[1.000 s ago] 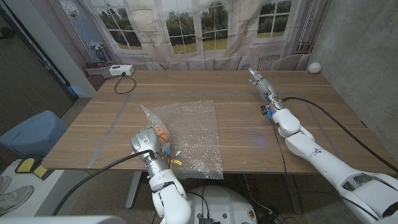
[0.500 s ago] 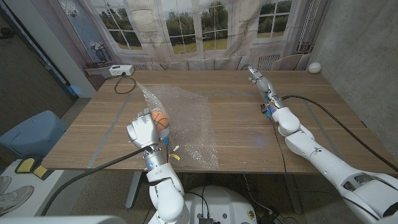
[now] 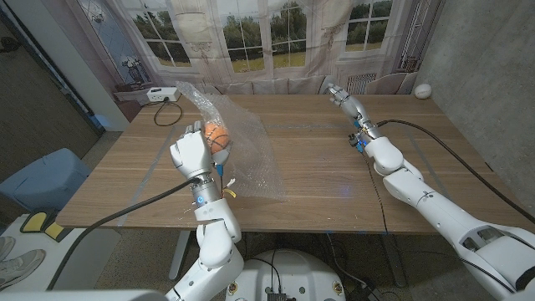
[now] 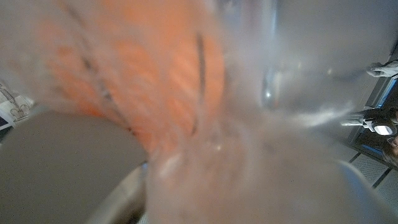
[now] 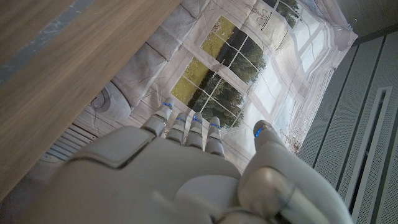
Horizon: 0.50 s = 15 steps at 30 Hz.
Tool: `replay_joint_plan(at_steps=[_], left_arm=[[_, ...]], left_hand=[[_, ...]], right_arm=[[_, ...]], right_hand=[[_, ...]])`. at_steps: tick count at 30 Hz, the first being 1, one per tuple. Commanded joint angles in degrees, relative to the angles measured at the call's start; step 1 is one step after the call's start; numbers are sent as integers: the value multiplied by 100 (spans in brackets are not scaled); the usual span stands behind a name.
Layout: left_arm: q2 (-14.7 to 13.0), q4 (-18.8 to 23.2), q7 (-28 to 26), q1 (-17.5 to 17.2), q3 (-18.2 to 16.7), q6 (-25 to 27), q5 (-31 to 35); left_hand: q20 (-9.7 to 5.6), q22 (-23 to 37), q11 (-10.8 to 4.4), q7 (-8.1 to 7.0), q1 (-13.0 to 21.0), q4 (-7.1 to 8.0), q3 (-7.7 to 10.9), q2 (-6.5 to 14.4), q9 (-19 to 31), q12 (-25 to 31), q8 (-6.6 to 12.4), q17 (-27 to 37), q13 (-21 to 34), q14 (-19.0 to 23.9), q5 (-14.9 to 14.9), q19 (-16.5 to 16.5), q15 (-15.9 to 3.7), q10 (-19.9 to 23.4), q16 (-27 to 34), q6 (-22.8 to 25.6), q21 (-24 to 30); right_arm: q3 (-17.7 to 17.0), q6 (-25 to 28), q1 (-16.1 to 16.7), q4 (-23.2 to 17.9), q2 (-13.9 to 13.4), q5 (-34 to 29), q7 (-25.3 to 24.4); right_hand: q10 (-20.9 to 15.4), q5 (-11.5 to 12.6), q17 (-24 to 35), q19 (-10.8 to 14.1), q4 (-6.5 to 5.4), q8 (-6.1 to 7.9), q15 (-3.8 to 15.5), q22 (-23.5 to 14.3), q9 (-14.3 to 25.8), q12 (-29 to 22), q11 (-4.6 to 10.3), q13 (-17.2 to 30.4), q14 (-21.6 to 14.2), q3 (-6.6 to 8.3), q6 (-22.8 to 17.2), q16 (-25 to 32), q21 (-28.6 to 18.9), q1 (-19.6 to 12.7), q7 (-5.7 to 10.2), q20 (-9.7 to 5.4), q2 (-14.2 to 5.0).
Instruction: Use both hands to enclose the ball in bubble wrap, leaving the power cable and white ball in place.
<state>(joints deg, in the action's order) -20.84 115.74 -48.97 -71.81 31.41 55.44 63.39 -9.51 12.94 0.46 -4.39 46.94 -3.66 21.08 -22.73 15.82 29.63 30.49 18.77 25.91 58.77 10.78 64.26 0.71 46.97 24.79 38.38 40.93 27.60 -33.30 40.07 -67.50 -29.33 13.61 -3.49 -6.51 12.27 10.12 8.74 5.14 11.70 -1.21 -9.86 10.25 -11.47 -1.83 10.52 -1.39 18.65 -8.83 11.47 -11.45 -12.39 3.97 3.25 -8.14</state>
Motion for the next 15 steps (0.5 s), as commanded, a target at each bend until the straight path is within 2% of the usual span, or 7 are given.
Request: replay_joint_plan(at_steps=[1, 2, 3, 6, 8, 11, 15], left_arm=[[-292, -414, -591, 841, -56, -794, -968], [-287, -458, -639, 899, -79, -931, -1110], [-288, -515, -678, 971, -82, -1031, -1208], [-348, -696, -814, 1174, -80, -1430, -1494], [-389, -811, -937, 1289, -91, -1754, -1697], [-446, -963, -1071, 1447, -113, -2235, -2005], [-518, -1099, -1102, 1629, -135, -2750, -2362]], left_hand=[[-252, 16, -250, 857, 3136, -581, 615, 3091, 9, 15, 41, 29, 51, 989, -13, -309, -1399, 208, -22, 896, 54], [-252, 16, -251, 856, 3136, -581, 615, 3091, 9, 14, 40, 31, 56, 988, -13, -310, -1400, 208, -23, 894, 60], [-252, 16, -252, 858, 3136, -581, 614, 3089, 7, 13, 37, 36, 69, 987, -14, -317, -1400, 210, -26, 888, 71], [-254, 15, -259, 852, 3135, -580, 614, 3088, 5, 6, 36, 44, 89, 986, -15, -334, -1400, 199, -30, 888, 88], [-252, 15, -252, 841, 3133, -576, 613, 3090, 3, 2, 33, 52, 112, 981, -16, -348, -1398, 197, -37, 883, 109], [-252, 14, -290, 831, 3128, -571, 613, 3092, 0, -4, 33, 63, 143, 973, -19, -372, -1397, 195, -46, 886, 136], [-246, 14, -301, 817, 3123, -566, 612, 3094, -3, -13, 32, 75, 176, 963, -24, -402, -1397, 191, -58, 888, 168]], right_arm=[[-35, -111, -78, -2, 60, 406, 407], [-45, -97, -73, -13, 76, 495, 466], [-39, -134, -99, 32, 85, 604, 620], [-53, -176, -137, 130, 159, 1003, 1037], [-65, -191, -163, 217, 220, 1338, 1404], [-89, -116, -172, 239, 253, 1721, 1840], [-123, 9, -169, 205, 266, 2068, 2256]], right_hand=[[-183, -37, 13, 65, 26, 41, 115, -23, 19, -50, 98, 16, -130, 219, -207, 12, -45, -210, 25, -154, -229], [-217, -48, 17, 117, 26, 49, 163, -24, 21, -51, 116, 17, -167, 281, -273, 20, -61, -270, 19, -216, -267], [-318, -72, 23, 191, 30, 73, 185, -25, 22, -68, 128, 18, -297, 384, -421, 57, -79, -375, -12, -210, -289], [-601, -128, 57, 494, -54, 111, 220, -30, 28, -120, 92, 21, -666, 519, -727, 172, -166, -465, -73, -224, -272], [-805, -158, 71, 766, -150, 109, 200, -36, 30, -146, 50, 23, -1002, 571, -889, 256, -242, -440, -133, -122, -223], [-1059, -179, 75, 1040, -247, 118, 126, -41, 31, -185, 3, 23, -1256, 594, -1076, 295, -315, -375, -203, 35, -165], [-1184, -181, 70, 1155, -291, 131, 114, -43, 31, -194, 1, 23, -1354, 614, -1211, 291, -338, -346, -239, 77, -147]])
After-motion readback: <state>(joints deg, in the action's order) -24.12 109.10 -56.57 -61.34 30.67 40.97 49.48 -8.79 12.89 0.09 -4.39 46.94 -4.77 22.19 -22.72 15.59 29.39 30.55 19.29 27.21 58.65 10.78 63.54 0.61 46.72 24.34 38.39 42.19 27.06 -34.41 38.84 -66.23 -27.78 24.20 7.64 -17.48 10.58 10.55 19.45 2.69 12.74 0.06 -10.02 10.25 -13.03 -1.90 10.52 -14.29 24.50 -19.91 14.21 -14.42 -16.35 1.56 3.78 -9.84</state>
